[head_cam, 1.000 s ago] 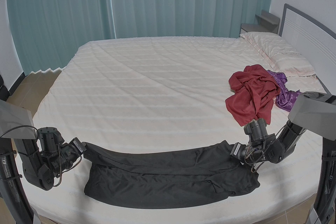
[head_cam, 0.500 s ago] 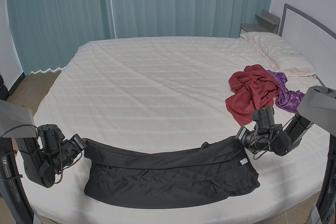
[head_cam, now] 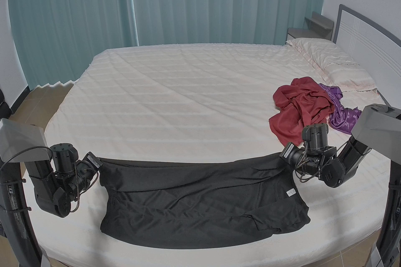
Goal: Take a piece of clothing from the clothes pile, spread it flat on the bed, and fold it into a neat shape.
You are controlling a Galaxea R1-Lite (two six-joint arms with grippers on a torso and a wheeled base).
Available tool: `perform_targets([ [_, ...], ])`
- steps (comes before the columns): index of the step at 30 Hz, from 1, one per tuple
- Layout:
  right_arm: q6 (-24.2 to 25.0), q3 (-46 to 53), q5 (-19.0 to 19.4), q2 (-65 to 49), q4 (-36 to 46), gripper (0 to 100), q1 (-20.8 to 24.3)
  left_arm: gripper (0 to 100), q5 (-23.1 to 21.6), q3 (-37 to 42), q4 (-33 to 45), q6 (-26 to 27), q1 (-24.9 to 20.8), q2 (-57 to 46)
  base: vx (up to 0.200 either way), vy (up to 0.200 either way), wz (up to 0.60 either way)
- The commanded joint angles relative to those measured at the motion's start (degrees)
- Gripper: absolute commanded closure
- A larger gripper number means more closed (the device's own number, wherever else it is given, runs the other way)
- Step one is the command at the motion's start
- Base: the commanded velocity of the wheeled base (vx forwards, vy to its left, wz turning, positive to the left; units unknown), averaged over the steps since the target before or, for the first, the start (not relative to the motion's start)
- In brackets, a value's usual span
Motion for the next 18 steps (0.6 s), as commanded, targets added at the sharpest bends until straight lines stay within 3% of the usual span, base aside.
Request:
perform_targets([
  [1,-0.70,2.22,0.00,0.35,-0.26,100,0.01,100,-0.16,1.57,-0.01,0.46,0.14,1.29,0.000,0.000,0.00],
  [6,-2.81,6.70,0.00,-1.41,-0.35,100,0.10,100,-0.60,5.70,-0.19,3.89,0.05,1.11,0.000,0.000,0.00],
  [12,-4.48,11.27,0.09,-1.23,-2.81,100,0.54,100,-1.39,7.72,-0.10,4.41,0.23,1.29,0.000,0.000,0.00],
  [15,-6.06,15.84,0.09,-0.35,-6.59,100,1.07,100,-3.15,11.06,-0.10,9.34,0.31,2.96,0.000,0.000,0.00],
  [17,-6.06,15.84,0.09,-0.35,-6.59,100,1.07,100,-3.15,11.06,-0.10,9.34,0.31,2.96,0.000,0.000,0.00],
  [18,-8.09,18.83,0.09,0.79,-8.61,100,1.59,100,-4.03,12.55,-0.10,13.82,0.31,4.89,0.000,0.000,0.00],
])
